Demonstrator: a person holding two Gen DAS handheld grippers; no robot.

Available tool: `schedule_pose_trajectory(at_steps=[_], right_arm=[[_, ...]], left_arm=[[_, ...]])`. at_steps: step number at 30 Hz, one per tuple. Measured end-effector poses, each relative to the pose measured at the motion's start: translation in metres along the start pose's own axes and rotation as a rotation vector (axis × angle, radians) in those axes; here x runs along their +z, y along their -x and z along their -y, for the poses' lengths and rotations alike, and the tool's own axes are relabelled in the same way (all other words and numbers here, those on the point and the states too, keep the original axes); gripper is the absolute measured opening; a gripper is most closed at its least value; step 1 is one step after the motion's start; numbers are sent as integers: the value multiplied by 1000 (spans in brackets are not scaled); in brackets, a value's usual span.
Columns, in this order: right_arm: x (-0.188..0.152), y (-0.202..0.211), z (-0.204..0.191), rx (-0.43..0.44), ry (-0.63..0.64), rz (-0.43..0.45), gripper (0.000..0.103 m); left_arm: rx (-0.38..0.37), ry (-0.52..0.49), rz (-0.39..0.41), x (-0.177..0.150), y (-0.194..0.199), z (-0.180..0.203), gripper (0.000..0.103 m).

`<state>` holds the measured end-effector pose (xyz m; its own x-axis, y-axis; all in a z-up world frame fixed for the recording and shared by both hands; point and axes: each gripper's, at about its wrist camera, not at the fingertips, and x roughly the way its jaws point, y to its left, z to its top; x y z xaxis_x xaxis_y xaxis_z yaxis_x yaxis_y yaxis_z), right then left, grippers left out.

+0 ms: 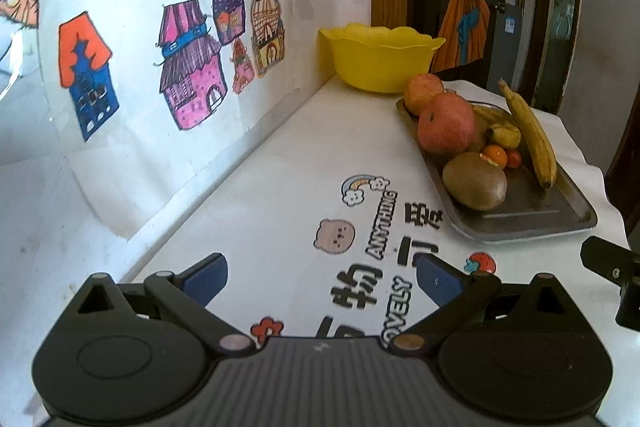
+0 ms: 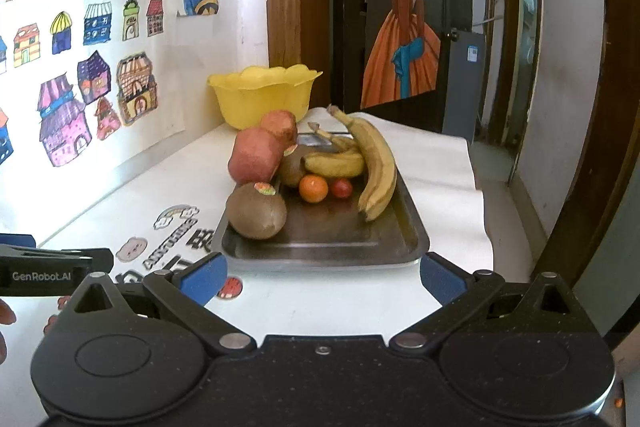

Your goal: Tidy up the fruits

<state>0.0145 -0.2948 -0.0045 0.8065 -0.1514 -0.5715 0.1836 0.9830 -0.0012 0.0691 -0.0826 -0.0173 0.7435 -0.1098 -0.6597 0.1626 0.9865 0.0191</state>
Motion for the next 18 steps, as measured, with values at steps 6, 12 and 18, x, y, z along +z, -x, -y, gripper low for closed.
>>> schedule_pose_trajectory(at_steps=[6, 12, 18], right_arm=[[-9, 7, -6, -1, 0, -26, 102], [-15, 10, -8, 0, -10, -44, 102], [-16, 11, -9, -3, -14, -49, 102]], left_arm=[[0, -6, -10, -10, 6, -2, 102], [0, -14, -13, -13, 8, -2, 102], [-8, -18, -15, -14, 9, -1, 102]])
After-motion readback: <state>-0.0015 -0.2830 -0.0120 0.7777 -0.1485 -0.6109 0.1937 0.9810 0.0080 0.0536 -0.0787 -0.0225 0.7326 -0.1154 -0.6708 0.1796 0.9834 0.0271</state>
